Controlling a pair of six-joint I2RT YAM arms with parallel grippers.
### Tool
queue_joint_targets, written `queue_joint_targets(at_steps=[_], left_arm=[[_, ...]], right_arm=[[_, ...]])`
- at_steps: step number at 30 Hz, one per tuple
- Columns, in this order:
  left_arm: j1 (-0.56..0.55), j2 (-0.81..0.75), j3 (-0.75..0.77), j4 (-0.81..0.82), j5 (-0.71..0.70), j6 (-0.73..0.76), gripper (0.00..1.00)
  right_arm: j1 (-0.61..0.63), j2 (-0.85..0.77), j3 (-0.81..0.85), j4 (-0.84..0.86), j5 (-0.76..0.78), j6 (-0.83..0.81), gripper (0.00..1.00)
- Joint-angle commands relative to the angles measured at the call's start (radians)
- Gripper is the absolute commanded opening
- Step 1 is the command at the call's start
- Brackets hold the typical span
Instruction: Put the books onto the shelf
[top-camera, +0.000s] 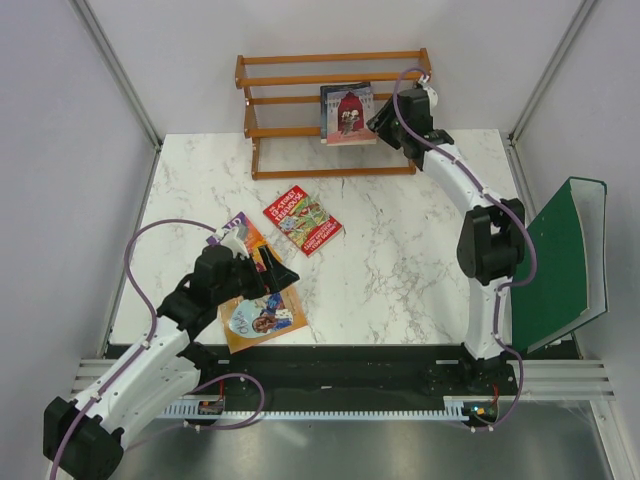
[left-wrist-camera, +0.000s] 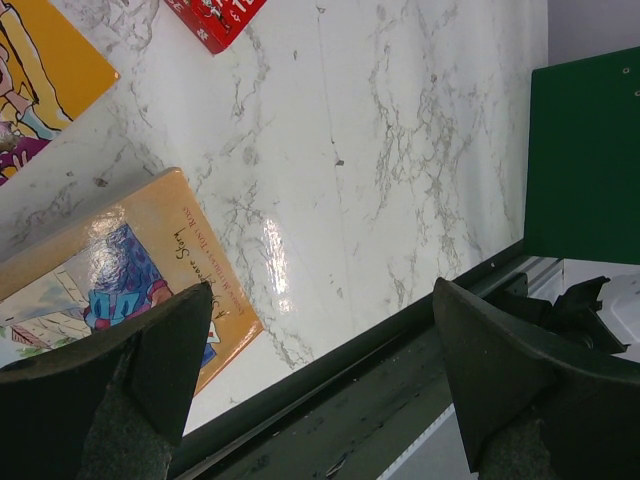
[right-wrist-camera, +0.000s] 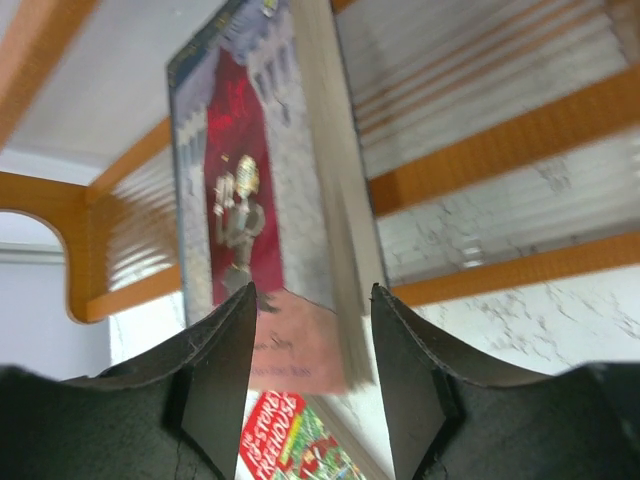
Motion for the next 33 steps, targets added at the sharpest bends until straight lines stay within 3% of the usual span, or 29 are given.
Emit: queue_joint_targets(at_steps=[1, 3, 6, 7, 9, 10, 11, 22, 33], left_arm=[[-0.003, -0.005, -0.003, 0.030, 0.019, 0.036, 0.97], [-0.003, -0.007, -0.008, 0.032, 0.020, 0.032, 0.97], [-0.003, -0.010, -0.012, 0.032, 0.019, 0.033, 0.97], [-0.003, -0.011, -0.011, 0.033, 0.019, 0.032, 0.97], [-0.003, -0.013, -0.015, 0.032, 0.019, 0.032, 0.97], [-0.003, -0.011, -0.015, 0.033, 0.019, 0.032, 0.97], [-0.003, -0.011, -0.015, 0.032, 0.017, 0.033, 0.97], [-0.003, -0.021, -0.034, 0.032, 0.014, 0.033, 0.97], [-0.003, -0.031, -0.040, 0.024, 0.008, 0.033, 0.97]], right_arm=[[-0.004, -0.171, -0.107, 0.018, 0.089, -0.052, 0.59], [-0.004, -0.215, -0.170, 0.021, 0.096, -0.091, 0.59], [-0.001, -0.284, -0.232, 0.021, 0.052, -0.143, 0.47], [-0.003, -0.304, -0.242, 0.015, 0.037, -0.155, 0.32], [-0.001, -0.319, -0.272, 0.001, 0.009, -0.172, 0.17], [0.001, -0.328, -0.282, -0.006, 0.004, -0.175, 0.05], [0.002, -0.330, -0.299, -0.013, 0.003, -0.178, 0.02], [0.045, -0.261, -0.324, -0.045, -0.086, -0.184, 0.00], [0.066, -0.117, -0.192, -0.045, -0.082, -0.151, 0.00]])
